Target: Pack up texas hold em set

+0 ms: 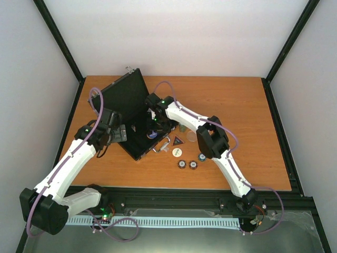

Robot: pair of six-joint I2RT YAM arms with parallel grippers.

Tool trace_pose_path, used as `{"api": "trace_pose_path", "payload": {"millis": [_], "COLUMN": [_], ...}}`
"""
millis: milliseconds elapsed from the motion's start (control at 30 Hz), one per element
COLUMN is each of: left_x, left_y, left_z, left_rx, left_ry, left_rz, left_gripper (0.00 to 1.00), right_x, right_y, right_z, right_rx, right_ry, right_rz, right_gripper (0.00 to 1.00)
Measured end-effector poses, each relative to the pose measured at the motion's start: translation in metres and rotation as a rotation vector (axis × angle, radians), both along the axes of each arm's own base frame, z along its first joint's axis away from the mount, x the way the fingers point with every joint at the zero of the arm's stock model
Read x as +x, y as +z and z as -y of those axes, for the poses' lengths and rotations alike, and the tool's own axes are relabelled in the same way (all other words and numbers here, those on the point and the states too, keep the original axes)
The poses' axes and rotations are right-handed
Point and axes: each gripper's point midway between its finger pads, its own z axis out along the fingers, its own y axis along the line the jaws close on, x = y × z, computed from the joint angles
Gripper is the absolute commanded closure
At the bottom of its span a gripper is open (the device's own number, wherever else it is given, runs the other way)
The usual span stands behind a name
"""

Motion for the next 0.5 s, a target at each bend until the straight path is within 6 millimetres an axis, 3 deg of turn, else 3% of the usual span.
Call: {"api": "trace_pose_path", "payload": {"millis": [167, 500], "left_x": [0.0, 0.001], "left_y": [-0.0005, -0.0022], "left_z": [0.0006, 0.0015], "left_rx": [-0.003, -0.004], "left_ry": [-0.002, -0.003], "left_rz": [-0.002, -0.007], "left_gripper": [0.0, 0.0], "right_x": [0.002, 0.0051], "right_y": [-0.0073, 0.0003], "right_z": [-0.0012, -0.0034], "right_rx": [-0.01, -0.005], "right_ry": [0.003, 0.017], "right_rz": [-0.005, 0.015], "right_gripper": [0.39, 0.3]}}
